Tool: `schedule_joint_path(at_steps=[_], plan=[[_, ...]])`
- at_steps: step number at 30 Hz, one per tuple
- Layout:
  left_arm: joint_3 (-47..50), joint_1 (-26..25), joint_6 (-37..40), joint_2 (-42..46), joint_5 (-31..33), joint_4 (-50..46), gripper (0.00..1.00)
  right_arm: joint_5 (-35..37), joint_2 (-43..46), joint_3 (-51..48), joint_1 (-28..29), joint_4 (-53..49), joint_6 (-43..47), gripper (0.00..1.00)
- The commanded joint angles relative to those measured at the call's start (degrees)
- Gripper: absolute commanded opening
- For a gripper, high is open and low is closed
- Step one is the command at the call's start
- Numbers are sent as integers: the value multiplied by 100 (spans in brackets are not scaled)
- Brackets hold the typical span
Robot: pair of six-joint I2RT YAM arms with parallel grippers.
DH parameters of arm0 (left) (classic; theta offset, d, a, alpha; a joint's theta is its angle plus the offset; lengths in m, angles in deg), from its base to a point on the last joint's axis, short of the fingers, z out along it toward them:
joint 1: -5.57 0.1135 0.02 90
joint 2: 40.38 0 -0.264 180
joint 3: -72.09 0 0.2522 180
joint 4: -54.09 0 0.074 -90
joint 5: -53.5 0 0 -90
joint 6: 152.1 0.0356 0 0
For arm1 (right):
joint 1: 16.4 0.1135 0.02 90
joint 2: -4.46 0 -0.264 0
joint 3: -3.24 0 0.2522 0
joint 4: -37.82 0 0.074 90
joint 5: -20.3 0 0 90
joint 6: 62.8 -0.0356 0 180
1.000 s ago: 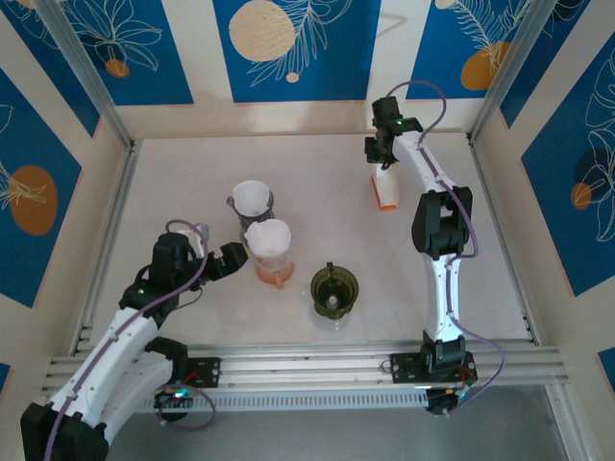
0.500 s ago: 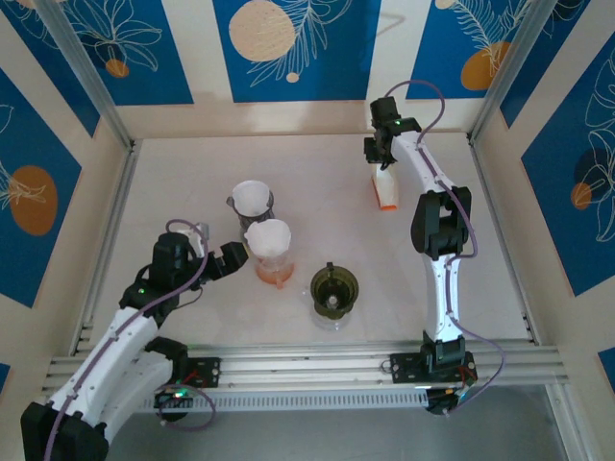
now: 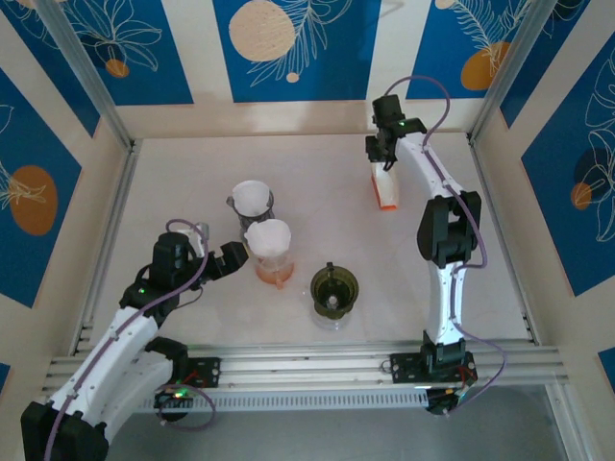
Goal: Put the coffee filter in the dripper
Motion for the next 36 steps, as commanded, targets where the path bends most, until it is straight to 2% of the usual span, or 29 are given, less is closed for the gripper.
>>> schedule_joint_path(at_steps=[1, 25, 28, 35, 36], plan=[[-23, 68, -5, 29, -75, 55, 100, 131, 293, -355, -17, 96, 300, 27], [-23, 66, -80, 27, -38, 36, 100, 463, -267, -164, 35, 12, 688, 26], [-15, 66, -78, 22, -28, 36, 100, 500, -363, -88, 59, -11, 682, 23], [-3, 63, -59, 30, -19, 16, 100, 651, -277, -139, 80, 70, 584, 0], [-6, 69, -60, 36, -27, 9, 100, 664, -212, -189, 93, 119, 564, 0]])
